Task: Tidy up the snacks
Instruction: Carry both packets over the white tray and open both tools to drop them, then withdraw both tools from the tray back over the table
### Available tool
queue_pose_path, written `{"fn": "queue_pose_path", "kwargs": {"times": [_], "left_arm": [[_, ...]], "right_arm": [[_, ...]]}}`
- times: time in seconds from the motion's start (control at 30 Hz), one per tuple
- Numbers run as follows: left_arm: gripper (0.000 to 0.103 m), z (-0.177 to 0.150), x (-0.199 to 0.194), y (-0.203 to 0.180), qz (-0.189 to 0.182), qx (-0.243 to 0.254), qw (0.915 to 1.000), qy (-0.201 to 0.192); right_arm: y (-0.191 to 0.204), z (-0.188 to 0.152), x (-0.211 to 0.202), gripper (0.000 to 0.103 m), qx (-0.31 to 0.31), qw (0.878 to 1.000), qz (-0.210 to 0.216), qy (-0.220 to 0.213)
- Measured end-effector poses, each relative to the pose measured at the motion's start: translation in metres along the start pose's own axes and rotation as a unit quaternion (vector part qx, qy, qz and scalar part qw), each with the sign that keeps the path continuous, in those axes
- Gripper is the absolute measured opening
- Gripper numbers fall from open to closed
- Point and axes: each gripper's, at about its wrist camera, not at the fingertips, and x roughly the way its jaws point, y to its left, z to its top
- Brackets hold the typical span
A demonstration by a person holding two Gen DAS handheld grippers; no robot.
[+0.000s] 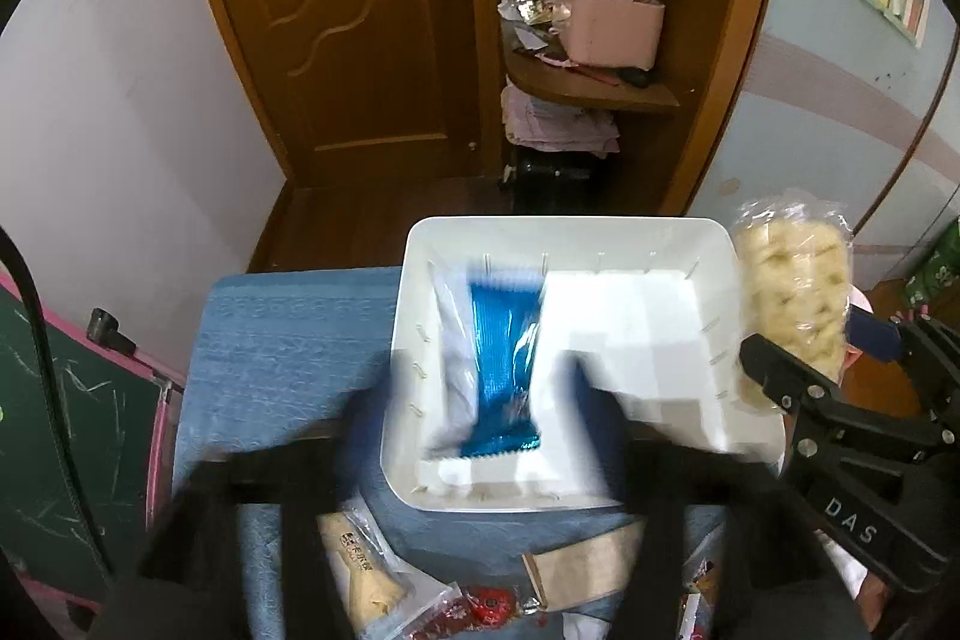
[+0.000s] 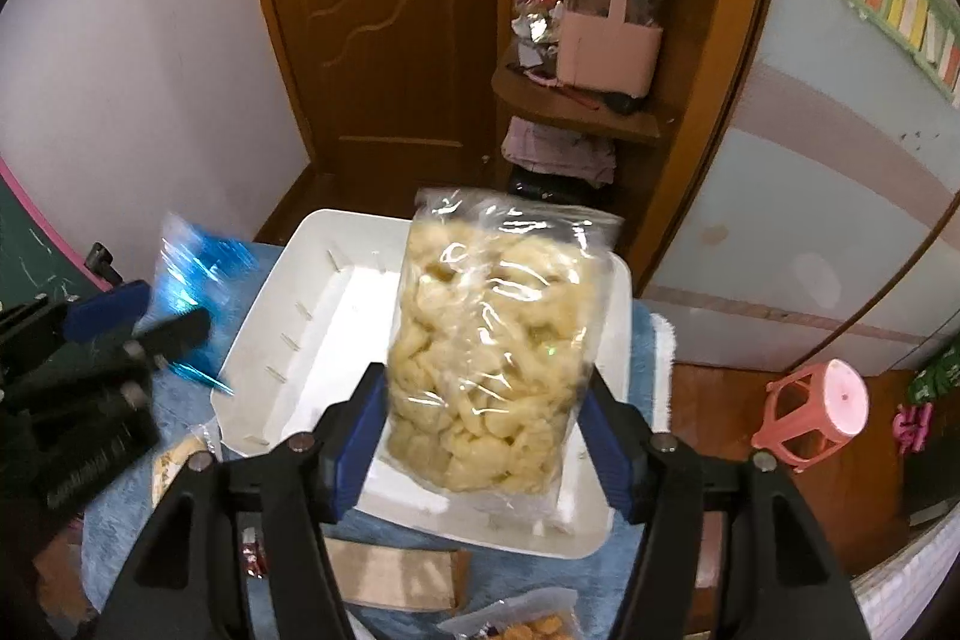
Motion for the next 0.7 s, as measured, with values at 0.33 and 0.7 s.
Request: {"fn": "queue_pose_path", "kwargs": {"times": [0.33,0.7], "left_arm": [[0.092,-0.009,-0.007,0.018,-0.012,-0.034,0.9994,-0.002],[0.092,-0.029,-0.049,0.025,-0.012,-0.033,0.9991,-0.024]], "right_arm": [[-0.017,-0.005,0.001,0.097,0.05,0.998,0.035,-0.014],[-0.005,-0.022,-0.034,0.097,0.04,0.998,0.047,-0.02]]}}
